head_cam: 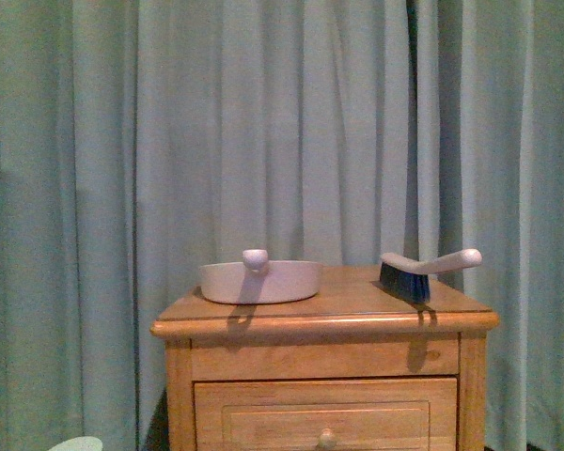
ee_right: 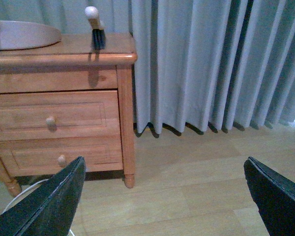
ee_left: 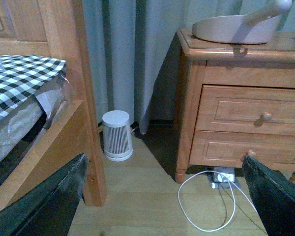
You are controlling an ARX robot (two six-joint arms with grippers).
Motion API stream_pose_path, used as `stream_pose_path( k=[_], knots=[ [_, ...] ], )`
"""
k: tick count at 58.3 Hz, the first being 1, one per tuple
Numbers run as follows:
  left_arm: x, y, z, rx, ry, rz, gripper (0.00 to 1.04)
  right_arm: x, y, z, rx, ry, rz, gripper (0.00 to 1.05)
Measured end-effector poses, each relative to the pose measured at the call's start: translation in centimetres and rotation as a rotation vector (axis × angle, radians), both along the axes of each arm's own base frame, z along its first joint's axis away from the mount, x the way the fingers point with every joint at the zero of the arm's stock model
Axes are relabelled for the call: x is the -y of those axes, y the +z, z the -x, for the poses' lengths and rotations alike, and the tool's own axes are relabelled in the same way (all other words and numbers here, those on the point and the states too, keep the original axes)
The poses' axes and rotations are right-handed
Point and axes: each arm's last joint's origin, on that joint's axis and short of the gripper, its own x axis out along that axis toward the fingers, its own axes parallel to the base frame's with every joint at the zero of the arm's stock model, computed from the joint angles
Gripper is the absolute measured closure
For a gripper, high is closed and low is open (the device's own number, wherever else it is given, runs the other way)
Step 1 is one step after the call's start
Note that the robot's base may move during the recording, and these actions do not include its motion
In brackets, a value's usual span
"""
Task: Clean up trash
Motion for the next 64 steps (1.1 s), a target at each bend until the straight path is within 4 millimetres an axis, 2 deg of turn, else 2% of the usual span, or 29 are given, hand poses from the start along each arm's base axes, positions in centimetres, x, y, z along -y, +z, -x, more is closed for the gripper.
stream_pose_path(
  k=[64],
  knots=[
    [0.0,0.0,0.0,0.0,0.0,0.0,0.08,0.0,0.0,0.0,0.0,0.0,0.0,0.07]
  ],
)
